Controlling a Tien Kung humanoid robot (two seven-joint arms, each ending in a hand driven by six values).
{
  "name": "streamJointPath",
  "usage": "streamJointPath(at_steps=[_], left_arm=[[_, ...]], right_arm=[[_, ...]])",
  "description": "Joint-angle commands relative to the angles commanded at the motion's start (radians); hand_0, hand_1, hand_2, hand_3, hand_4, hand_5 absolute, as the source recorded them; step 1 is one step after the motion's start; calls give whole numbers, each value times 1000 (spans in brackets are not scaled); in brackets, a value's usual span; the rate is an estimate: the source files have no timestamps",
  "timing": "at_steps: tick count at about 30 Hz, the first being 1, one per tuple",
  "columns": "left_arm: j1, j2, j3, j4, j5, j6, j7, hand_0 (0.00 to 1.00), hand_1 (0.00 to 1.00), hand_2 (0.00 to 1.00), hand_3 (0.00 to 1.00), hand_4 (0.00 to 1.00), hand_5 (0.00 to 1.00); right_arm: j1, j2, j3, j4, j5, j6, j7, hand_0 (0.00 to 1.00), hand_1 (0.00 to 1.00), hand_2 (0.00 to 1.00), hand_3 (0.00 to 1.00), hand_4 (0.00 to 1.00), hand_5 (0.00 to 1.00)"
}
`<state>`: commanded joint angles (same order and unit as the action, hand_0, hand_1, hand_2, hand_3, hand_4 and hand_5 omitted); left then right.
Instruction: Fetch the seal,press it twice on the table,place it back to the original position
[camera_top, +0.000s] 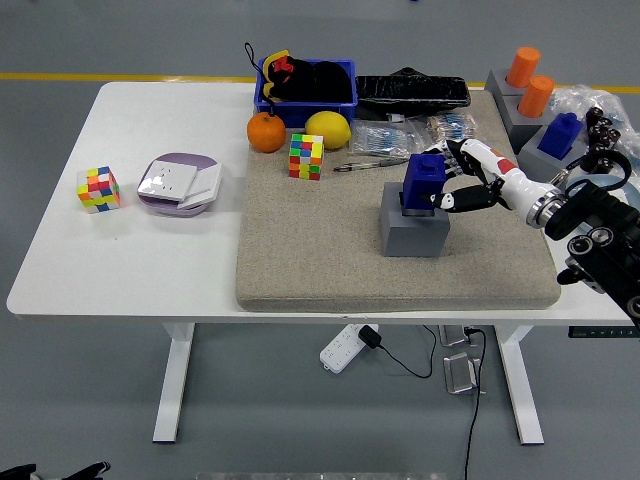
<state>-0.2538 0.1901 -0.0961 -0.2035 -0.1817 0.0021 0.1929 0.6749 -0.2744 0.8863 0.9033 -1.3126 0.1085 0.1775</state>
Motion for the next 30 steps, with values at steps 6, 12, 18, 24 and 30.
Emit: streamJointPath(at_steps=[6,12,18,24,30], left_arm=[[2,-1,-2,1,0,-1,1,812,785,763,801,682,424],[0,-2,4,0,-8,-1,-2,813,785,763,801,683,423],[0,-1,1,1,-4,-1,0,813,784,763,802,683,422],[1,-2,2,1,-6,-1,-1,813,785,763,801,683,422],[1,-1,2,1,-6,-1,-1,813,785,763,801,683,421]], right_arm=[[10,-4,-17,-11,6,5,1,603,442,430,434,693,2],[23,-3,-30,-30,7,12,0,603,441,431,435,695,2],[30,-2,-43,-37,10,13,1,603,443,431,437,697,2],[30,1,-51,-38,12,13,2,603,443,430,437,697,2],[30,3,-61,-42,15,12,3,603,442,430,438,699,2]])
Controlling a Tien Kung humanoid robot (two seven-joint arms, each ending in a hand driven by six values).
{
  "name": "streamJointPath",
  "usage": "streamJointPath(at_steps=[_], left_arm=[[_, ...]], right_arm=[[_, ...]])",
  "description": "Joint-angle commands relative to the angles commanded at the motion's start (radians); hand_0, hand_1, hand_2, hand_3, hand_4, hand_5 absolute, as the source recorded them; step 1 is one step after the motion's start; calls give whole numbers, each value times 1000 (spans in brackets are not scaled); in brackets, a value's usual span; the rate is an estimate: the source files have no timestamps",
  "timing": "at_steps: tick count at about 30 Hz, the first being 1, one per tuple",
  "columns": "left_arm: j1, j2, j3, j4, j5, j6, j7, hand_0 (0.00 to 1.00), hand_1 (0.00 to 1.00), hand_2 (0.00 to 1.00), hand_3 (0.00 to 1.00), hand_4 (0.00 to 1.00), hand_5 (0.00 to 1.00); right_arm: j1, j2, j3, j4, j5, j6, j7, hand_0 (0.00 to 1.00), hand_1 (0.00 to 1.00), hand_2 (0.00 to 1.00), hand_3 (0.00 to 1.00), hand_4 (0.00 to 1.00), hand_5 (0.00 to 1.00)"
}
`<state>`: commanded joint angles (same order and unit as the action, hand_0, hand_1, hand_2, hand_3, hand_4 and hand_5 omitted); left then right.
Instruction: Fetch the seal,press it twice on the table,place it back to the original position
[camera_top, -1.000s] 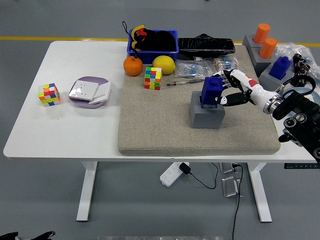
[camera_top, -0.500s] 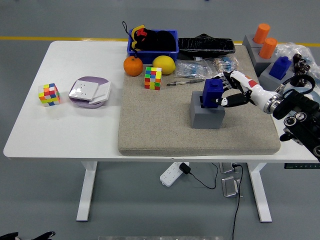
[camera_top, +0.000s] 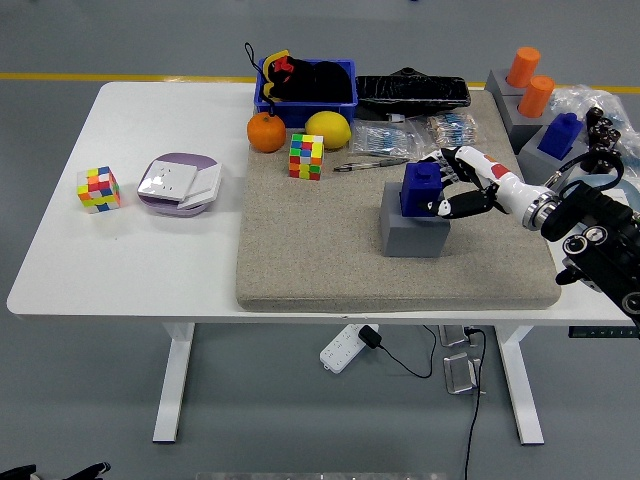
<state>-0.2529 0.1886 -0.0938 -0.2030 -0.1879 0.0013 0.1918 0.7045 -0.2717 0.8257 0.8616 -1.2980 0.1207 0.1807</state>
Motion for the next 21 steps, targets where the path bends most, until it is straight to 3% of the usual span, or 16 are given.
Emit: streamJointPath(at_steps=[20,21], left_arm=[[-1,-1,1,0,0,-1,0,813,785,763,802,683,422],[-1,-1,1,0,0,-1,-1,813,785,763,802,684,422]], right_arm=[[5,3,-25,-7,10,-16,14,609,454,442,460,707,2],[4,3,-25,-7,10,-19,16,621,486,483,530,729,2]])
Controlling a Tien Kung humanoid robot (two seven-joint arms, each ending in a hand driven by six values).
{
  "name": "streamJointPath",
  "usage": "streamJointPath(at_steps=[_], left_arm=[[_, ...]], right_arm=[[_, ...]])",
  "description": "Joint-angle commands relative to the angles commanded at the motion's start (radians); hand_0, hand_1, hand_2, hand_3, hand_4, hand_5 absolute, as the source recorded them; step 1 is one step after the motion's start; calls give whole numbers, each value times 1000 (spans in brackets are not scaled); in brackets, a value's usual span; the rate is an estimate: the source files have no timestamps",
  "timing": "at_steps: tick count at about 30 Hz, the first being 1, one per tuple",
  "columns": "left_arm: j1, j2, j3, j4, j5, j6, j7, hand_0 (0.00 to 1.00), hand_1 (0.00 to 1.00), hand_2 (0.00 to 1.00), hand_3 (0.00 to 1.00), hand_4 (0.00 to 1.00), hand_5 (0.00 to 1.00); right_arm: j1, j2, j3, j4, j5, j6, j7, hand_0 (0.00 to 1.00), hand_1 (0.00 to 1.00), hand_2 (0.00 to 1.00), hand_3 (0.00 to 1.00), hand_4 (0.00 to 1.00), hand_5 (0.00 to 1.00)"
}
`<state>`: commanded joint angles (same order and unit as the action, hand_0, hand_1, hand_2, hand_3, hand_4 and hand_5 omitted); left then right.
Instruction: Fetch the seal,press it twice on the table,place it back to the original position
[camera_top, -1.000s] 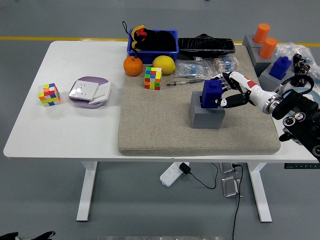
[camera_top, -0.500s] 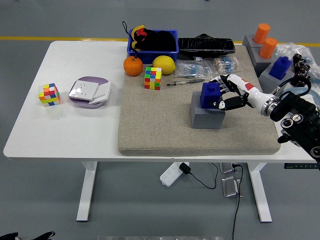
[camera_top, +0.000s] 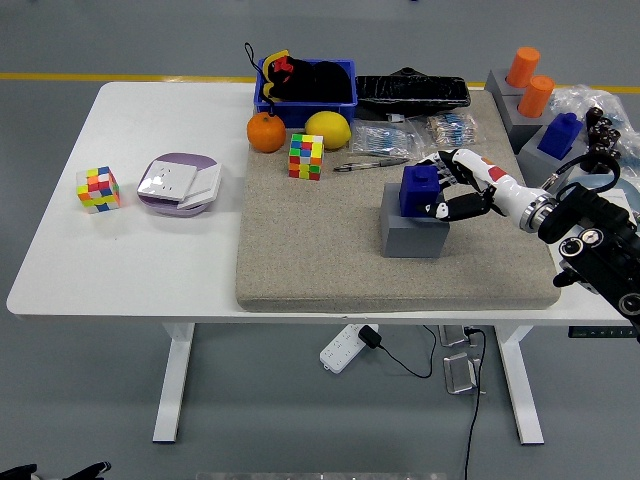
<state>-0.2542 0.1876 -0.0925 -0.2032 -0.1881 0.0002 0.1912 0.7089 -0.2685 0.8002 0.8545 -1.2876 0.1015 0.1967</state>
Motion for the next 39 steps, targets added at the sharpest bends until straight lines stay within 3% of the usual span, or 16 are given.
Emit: streamJointPath(at_steps=[11,12,23,24,39], left_arm=[[1,-1,2,0,-2,-1,0,813,785,763,802,683,422],[0,-1,3,0,-3,-1,-1,813,785,763,802,683,424],[-1,-1,4,0,-3,-1,-1,813,786,763,802,683,422],[-1,-1,4,0,-4,-1,-1,813,785,763,802,683,423],[-1,-2,6,-1,-5,-2,-3,813,785,763,802,682,422]], right_arm=[[-1,1,-3,0,-1,-7,3,626,501,503,551,740,2],[0,1,-3,0,-3,-8,3,656,564,565,606,770,2],[0,2,-4,0,-4,-9,5,681,620,620,655,810,2],[0,2,-4,0,-4,-9,5,690,672,679,710,830,2],[0,3,-2,1,-42,-16,-4,750,733,712,720,871,2]])
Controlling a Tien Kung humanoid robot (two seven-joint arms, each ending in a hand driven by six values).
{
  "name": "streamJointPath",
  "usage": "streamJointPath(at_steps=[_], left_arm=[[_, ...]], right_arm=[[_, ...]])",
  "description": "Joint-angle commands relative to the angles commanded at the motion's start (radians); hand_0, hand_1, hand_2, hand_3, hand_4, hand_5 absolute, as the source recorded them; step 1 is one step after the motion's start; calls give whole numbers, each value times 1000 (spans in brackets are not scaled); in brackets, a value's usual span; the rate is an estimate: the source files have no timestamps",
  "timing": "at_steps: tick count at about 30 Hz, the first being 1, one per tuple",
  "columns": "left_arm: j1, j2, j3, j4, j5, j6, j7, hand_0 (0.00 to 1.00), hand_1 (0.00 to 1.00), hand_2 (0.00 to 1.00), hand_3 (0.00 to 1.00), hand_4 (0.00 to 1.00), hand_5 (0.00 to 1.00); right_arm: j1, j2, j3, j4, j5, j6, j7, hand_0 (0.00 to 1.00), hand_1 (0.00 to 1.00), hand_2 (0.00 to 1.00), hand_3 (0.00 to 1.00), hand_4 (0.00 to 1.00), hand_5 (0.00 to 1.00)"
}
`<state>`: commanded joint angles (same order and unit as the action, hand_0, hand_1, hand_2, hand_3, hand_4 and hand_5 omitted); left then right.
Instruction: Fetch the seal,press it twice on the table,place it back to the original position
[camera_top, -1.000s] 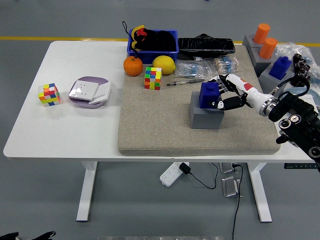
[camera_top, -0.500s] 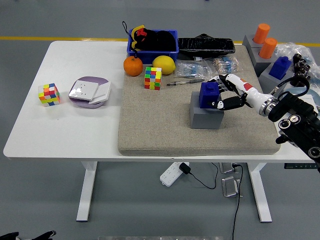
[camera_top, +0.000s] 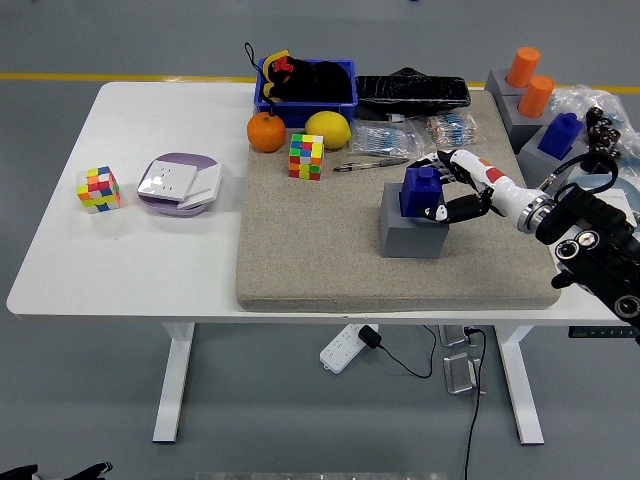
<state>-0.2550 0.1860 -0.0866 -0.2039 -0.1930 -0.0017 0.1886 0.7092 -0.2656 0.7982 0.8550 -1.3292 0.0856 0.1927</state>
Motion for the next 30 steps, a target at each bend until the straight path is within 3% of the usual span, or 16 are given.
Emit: streamJointPath(at_steps=[2,3,8,9,30], left_arm=[[0,0,-2,0,2,0,1,813,785,763,802,682,422],[-1,1,-2,0,2,0,1,813,786,763,802,683,423],[0,0,-2,0,3,0,1,813,786,763,802,683,423],[0,0,-2,0,3,0,1,813,785,763,802,683,423],[0,3,-3,0,2,1,1,813,785,763,801,683,421]], right_arm=[[0,0,1,0,-6,2,-3,750,733,712,720,871,2],[1,-1,1,1,-7,4,-4,794,776,746,749,969,2],[0,0,3,6,-12,7,-5,794,776,746,749,969,2],[0,0,3,7,-13,7,-6,822,824,786,793,998,2],[-1,-2,9,26,-16,20,-10,832,825,791,801,998,39]])
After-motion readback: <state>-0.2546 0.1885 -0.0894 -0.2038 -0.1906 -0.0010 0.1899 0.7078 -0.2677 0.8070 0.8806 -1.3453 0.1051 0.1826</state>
